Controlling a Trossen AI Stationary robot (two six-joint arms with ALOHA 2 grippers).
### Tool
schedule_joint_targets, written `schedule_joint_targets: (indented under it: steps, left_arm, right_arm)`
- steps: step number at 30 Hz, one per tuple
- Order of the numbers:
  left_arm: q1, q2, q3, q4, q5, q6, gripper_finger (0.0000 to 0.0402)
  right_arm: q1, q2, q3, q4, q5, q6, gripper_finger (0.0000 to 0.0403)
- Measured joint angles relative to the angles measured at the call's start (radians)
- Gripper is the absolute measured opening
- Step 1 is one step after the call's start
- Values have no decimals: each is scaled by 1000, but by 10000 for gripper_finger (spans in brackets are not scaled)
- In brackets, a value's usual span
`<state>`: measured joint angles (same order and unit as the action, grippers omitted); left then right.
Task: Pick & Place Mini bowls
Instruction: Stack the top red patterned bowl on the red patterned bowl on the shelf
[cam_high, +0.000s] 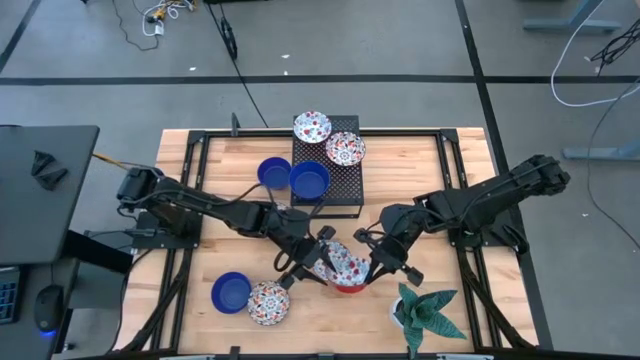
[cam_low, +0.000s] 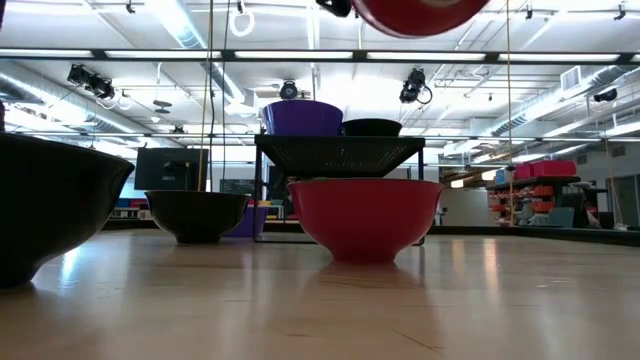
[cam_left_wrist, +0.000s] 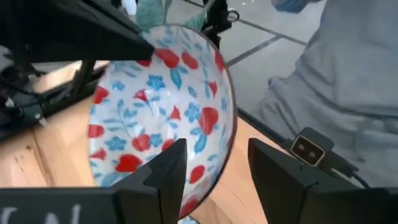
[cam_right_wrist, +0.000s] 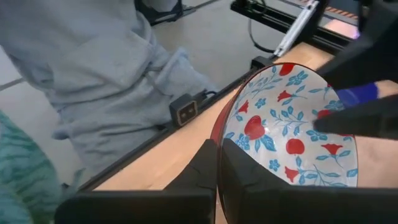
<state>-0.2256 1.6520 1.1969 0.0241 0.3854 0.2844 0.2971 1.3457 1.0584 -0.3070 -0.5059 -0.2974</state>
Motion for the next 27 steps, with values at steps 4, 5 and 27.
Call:
schedule_joint_targets:
  steps: [4, 5, 27]
  left_arm:
    - [-1, 11, 1, 5, 0, 15, 174]
    - [-2, 12, 0, 2, 0, 15, 173]
    - [-3, 11, -1, -8, 164, 9, 14]
  right_arm:
    - [-2, 0, 0, 0, 27, 0, 4]
    - [-2, 0, 0, 0, 27, 0, 4]
    - [-5, -2, 1, 167, 22, 3, 73]
